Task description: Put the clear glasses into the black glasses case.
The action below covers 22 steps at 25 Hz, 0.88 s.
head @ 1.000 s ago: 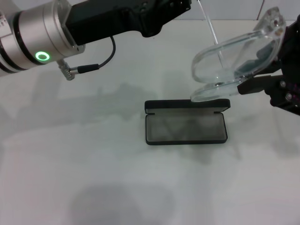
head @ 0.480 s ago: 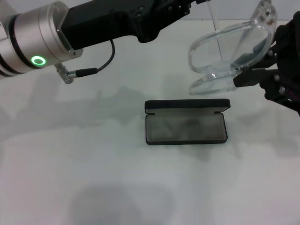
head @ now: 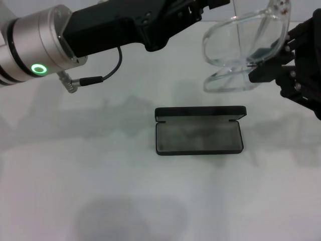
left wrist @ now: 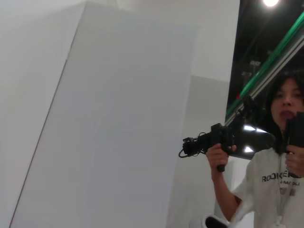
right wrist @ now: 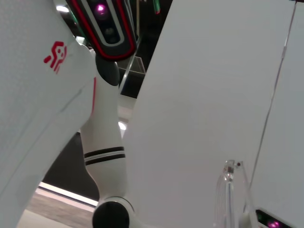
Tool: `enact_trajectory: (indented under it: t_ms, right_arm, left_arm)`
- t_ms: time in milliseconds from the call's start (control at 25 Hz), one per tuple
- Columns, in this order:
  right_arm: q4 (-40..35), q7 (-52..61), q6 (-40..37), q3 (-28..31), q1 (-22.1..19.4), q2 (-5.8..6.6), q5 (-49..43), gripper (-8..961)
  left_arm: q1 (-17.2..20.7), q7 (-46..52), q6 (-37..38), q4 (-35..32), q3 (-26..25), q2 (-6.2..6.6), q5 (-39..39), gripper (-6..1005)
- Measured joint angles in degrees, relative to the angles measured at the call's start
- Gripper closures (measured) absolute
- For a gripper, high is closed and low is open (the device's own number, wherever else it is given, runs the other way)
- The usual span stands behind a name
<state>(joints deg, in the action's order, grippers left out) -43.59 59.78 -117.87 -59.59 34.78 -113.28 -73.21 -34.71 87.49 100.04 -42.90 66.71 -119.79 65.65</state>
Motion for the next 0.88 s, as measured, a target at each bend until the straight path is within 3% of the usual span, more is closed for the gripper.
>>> enact_trajectory:
  t_ms: [440,880]
  right_arm:
    - [1.32,-0.60,-0.86,0.85,0.18,0.16,0.01,889]
    - [2.43,-0.89,-1.45,0.37,1.99,-0.54,-1.71,889]
  left_arm:
    - [0.22,-1.04,0.18,0.46,-0.13,0.00,-0.23,925]
    - [-0.78,-3.11,-2.05,2.20,-0.34,0.02,-1.07,925]
